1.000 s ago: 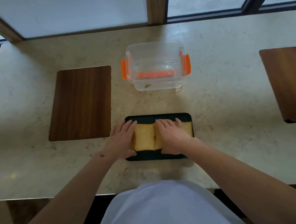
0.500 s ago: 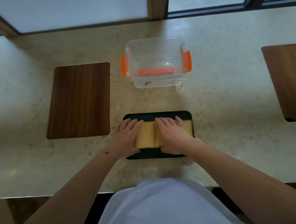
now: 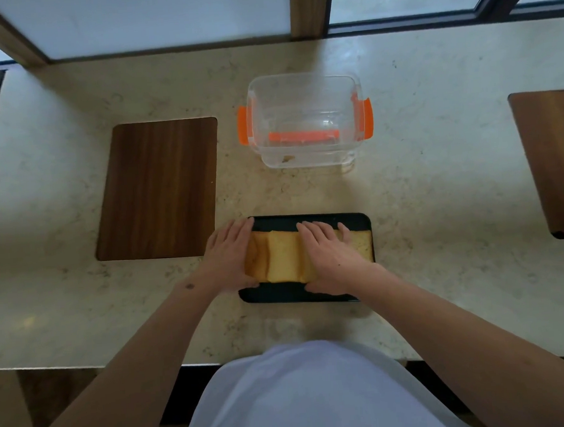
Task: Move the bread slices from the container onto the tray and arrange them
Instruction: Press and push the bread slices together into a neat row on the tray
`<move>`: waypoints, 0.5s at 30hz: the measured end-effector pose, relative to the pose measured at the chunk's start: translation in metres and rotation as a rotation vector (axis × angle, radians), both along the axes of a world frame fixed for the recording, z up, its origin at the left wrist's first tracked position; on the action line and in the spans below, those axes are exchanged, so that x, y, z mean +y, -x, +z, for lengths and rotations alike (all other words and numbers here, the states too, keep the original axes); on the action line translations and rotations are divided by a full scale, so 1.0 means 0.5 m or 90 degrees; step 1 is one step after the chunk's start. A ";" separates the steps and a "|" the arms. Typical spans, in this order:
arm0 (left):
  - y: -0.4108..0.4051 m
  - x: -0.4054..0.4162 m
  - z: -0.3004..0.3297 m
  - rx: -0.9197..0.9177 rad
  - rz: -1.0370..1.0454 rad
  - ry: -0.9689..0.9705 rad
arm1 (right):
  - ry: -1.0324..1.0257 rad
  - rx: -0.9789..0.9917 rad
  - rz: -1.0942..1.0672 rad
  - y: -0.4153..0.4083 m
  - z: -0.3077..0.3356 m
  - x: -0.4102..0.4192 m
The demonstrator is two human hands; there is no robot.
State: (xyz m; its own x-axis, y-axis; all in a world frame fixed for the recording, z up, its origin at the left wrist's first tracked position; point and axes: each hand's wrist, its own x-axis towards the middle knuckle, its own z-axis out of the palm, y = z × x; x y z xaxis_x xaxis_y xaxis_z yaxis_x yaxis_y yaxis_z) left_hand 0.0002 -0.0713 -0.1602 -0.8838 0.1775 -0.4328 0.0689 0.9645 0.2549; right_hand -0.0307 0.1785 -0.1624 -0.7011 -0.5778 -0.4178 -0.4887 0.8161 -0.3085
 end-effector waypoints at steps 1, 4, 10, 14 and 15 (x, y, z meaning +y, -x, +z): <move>-0.003 -0.013 0.000 -0.010 0.013 0.002 | 0.003 0.001 0.003 0.001 0.000 -0.005; -0.017 -0.032 -0.001 -0.027 0.027 -0.001 | 0.012 0.005 0.012 0.001 -0.004 -0.025; -0.025 -0.023 -0.001 -0.025 0.041 -0.015 | -0.001 0.007 0.026 0.001 -0.016 -0.055; -0.022 -0.022 -0.001 -0.027 0.036 -0.020 | -0.003 0.002 0.015 0.002 -0.015 -0.055; -0.022 -0.023 -0.001 -0.026 0.036 -0.021 | -0.003 0.002 0.013 0.001 -0.015 -0.054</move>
State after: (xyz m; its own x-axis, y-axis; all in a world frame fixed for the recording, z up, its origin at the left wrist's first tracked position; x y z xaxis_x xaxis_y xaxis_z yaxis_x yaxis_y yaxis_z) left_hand 0.0112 -0.0826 -0.1609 -0.8742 0.1428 -0.4640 0.0037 0.9577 0.2878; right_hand -0.0315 0.1516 -0.1699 -0.6912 -0.5898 -0.4176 -0.5057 0.8076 -0.3034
